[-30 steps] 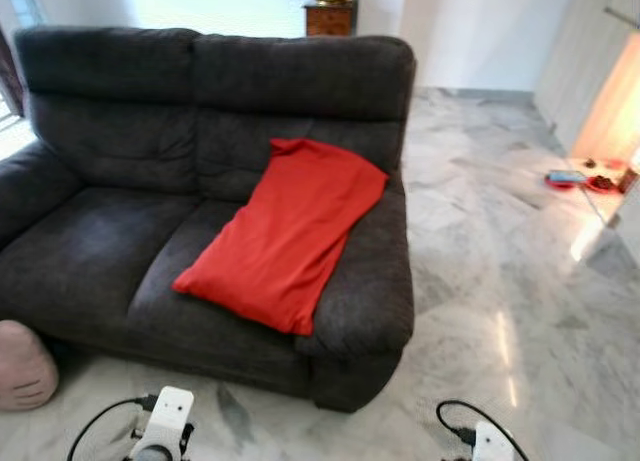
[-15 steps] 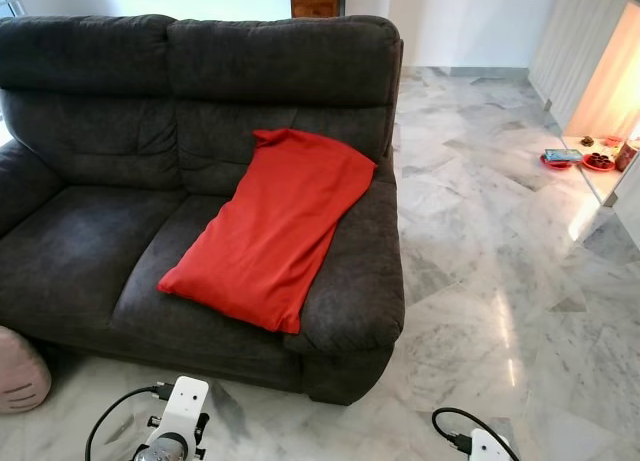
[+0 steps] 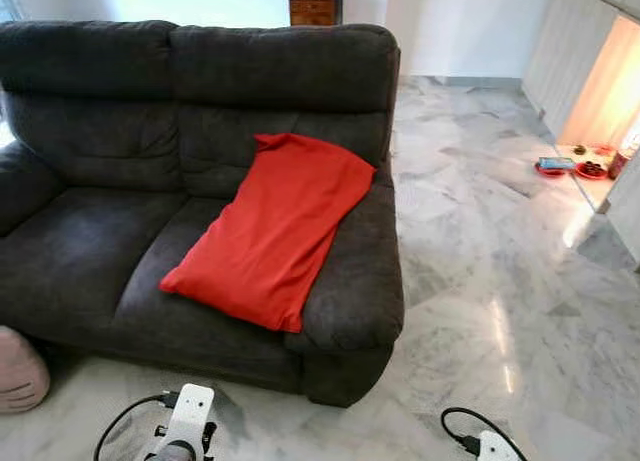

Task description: Move the pillow to the sofa from floor

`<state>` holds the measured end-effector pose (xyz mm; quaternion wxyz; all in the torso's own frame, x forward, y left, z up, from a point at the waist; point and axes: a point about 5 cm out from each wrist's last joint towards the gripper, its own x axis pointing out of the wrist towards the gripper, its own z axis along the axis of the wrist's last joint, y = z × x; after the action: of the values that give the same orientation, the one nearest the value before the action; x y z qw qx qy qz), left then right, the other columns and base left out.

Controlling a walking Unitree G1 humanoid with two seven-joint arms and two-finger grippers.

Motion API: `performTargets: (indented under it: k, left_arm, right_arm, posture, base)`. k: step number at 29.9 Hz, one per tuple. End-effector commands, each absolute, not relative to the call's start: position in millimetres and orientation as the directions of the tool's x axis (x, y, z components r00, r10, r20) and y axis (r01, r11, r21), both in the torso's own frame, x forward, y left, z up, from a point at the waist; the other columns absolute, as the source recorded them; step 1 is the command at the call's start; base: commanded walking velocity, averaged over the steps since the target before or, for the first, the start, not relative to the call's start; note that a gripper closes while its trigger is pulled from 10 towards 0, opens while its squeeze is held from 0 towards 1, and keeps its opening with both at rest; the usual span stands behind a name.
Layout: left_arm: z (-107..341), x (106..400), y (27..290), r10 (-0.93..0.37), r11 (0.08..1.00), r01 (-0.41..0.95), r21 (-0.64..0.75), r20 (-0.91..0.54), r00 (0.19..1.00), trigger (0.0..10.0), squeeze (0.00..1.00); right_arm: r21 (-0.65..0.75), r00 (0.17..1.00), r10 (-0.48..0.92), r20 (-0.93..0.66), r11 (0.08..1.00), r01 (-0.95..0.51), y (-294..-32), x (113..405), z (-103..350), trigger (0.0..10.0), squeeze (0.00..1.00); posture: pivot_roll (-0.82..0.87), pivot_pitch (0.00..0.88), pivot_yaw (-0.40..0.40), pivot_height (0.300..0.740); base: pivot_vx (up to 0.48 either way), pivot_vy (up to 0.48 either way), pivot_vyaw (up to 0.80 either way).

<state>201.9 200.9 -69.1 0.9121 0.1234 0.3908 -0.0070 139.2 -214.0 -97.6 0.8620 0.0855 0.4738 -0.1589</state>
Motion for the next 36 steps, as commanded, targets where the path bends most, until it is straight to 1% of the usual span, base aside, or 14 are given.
performTargets:
  k: [1, 10, 17, 20, 27, 36]
  left_arm:
    - [-73, 193, 209, 0.107, 0.968, 0.099, 0.229, -0.742, 0.661, 10.0, 0.0]
    - [-75, 188, 216, 0.128, 0.969, 0.08, 0.233, -0.753, 0.645, 10.0, 0.0]
    - [-76, 184, 218, 0.14, 0.971, 0.064, 0.232, -0.76, 0.635, 10.0, 0.0]
    - [-77, 183, 219, 0.142, 0.971, 0.062, 0.232, -0.764, 0.629, 10.0, 0.0]
    - [-78, 182, 218, 0.142, 0.972, 0.059, 0.228, -0.767, 0.626, 10.0, 0.0]
    - [-78, 181, 218, 0.142, 0.973, 0.057, 0.224, -0.771, 0.621, 10.0, 0.0]
  right_arm:
    - [0.016, 0.505, -0.182, -0.844, 0.932, 0.363, -211, 139, -98, 10.0, 0.0]
    - [0.017, 0.504, -0.185, -0.844, 0.929, 0.37, -215, 130, -100, 10.0, 0.0]
    - [0.029, 0.514, -0.172, -0.84, 0.933, 0.359, -212, 135, -99, 10.0, 0.0]
    - [0.036, 0.526, -0.166, -0.834, 0.935, 0.353, -209, 142, -97, 10.0, 0.0]
    - [0.037, 0.528, -0.157, -0.834, 0.94, 0.339, -205, 145, -97, 10.0, 0.0]
    - [0.035, 0.528, -0.158, -0.835, 0.941, 0.336, -209, 144, -97, 10.0, 0.0]
  posture:
    - [-0.02, 0.0, -0.015, 0.74]
    - [-0.01, 0.0, -0.015, 0.74]
    - [0.0, 0.0, -0.019, 0.74]
    - [0.0, 0.0, -0.02, 0.74]
    - [0.0, 0.0, -0.023, 0.74]
    - [0.0, 0.0, -0.028, 0.74]
  base:
    - [0.0, 0.345, 0.0]
    - [0.0, 0.335, 0.0]
    - [0.0, 0.327, 0.0]
    - [0.0, 0.331, 0.0]
    - [0.0, 0.337, 0.0]
    - [0.0, 0.337, 0.0]
